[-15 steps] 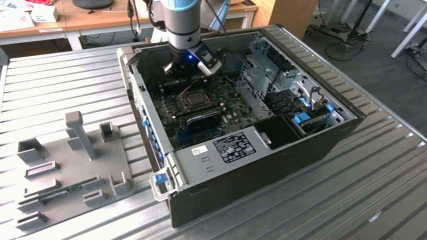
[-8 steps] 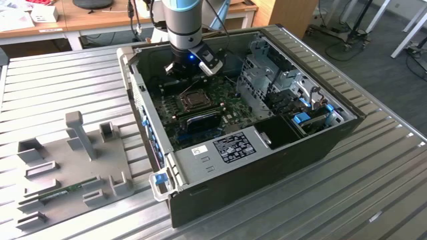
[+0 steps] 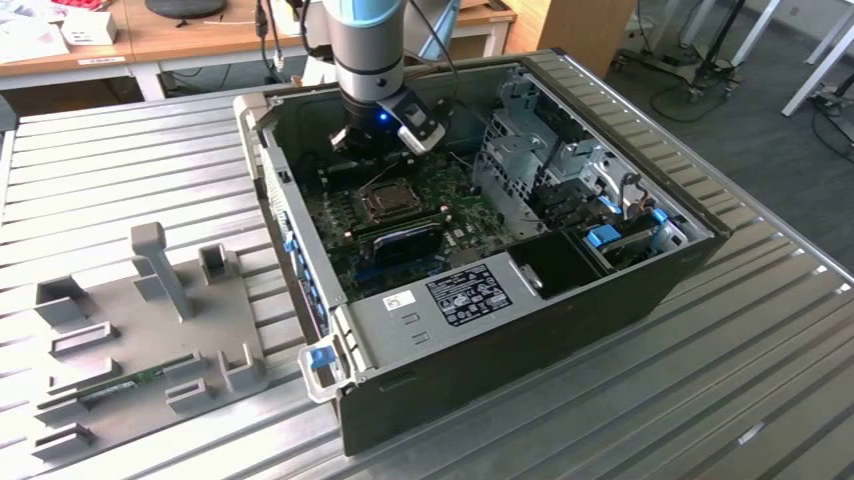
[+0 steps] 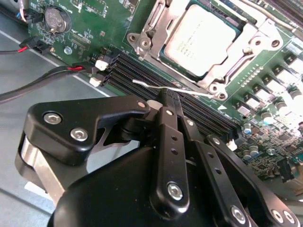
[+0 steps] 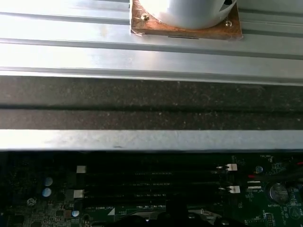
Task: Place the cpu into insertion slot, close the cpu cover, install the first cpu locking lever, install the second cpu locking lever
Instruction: 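Install the first cpu locking lever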
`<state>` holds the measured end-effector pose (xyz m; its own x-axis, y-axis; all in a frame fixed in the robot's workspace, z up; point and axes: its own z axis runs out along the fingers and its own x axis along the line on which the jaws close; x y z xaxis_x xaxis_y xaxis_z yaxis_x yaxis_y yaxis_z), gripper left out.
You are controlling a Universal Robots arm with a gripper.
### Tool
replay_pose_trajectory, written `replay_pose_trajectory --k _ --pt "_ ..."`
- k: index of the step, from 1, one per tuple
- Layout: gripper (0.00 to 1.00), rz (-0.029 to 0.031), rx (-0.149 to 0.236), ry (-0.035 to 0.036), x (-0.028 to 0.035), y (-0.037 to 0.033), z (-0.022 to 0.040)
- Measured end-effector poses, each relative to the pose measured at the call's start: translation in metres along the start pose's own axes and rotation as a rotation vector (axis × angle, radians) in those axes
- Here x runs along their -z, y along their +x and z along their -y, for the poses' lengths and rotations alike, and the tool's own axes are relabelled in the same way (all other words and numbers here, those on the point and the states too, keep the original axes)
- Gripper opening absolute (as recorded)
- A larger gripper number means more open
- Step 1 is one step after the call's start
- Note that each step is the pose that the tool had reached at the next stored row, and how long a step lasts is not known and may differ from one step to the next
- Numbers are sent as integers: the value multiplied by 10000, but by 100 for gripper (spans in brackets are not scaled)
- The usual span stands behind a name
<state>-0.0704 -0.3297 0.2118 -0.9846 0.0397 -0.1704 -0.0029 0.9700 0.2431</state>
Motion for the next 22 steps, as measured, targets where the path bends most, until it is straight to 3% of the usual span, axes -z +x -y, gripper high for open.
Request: replay_pose_trajectory --k 22 --pt "10 -1 0 1 -96 -30 23"
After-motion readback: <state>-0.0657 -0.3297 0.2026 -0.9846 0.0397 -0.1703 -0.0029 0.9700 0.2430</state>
